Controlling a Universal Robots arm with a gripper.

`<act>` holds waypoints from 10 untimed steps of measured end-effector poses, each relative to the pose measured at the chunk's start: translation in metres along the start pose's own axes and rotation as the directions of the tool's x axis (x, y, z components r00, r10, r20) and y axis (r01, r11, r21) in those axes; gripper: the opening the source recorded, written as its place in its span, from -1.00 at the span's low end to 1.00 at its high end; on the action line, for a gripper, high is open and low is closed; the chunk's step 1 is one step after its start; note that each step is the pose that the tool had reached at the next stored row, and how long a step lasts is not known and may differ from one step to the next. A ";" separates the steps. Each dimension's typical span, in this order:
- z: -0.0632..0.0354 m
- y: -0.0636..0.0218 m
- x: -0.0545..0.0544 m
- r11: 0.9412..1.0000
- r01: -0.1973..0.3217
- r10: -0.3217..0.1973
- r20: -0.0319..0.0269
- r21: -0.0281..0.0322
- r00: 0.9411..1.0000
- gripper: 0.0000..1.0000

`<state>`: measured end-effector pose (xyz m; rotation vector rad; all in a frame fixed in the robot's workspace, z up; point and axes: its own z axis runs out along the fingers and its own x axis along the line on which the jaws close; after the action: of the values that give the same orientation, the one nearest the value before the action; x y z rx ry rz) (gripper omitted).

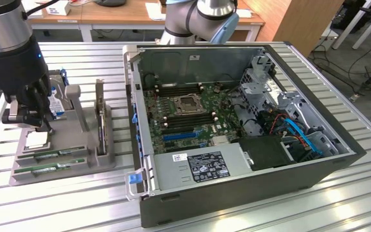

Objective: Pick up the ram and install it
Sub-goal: 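Pick up the ram and move it above insertion slot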

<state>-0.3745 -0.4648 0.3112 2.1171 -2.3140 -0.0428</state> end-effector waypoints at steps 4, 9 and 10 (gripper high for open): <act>0.0121 -0.0003 0.000 1.000 0.000 0.000 0.000 0.000 1.000 -0.39; 0.0201 -0.0005 0.000 1.000 0.000 0.000 0.000 0.000 1.000 -0.39; 0.0213 -0.0005 0.000 1.000 0.000 0.000 0.000 0.000 1.000 -0.39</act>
<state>-0.3745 -0.4650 0.2899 2.1172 -2.3139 -0.0428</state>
